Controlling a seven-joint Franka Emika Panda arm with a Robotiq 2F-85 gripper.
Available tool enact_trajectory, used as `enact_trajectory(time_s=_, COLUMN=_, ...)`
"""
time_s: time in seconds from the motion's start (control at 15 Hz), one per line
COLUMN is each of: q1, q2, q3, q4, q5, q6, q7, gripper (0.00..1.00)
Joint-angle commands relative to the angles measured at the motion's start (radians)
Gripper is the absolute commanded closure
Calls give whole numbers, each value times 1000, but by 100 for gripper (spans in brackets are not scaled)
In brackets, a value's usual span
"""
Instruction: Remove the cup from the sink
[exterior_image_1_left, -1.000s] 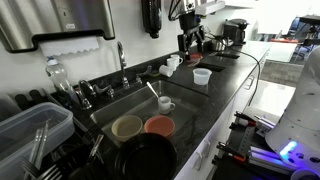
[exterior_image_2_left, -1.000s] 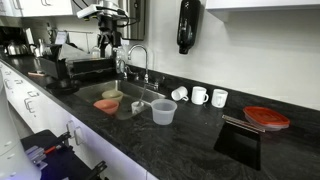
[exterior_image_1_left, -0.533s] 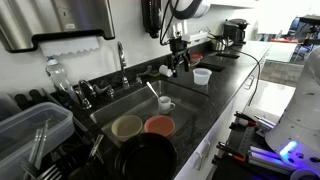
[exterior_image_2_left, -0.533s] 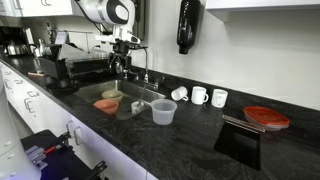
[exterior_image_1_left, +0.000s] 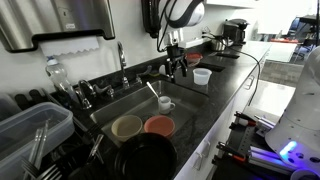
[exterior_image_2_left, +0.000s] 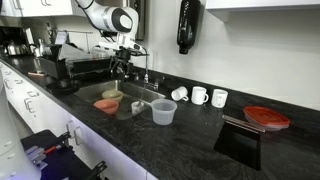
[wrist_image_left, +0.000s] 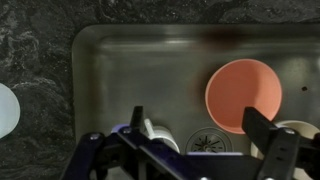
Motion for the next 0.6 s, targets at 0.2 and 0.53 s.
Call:
enact_trajectory(time_s=0.2, q1=1, q2=0, q3=-1, q4=2, q5=0, q6=-2, q7=0, gripper=0)
enact_trajectory(time_s=0.53, q1=-12, q2=44, q3=-15, q4=26, q5=2, q6=57, q7=-20, gripper=0)
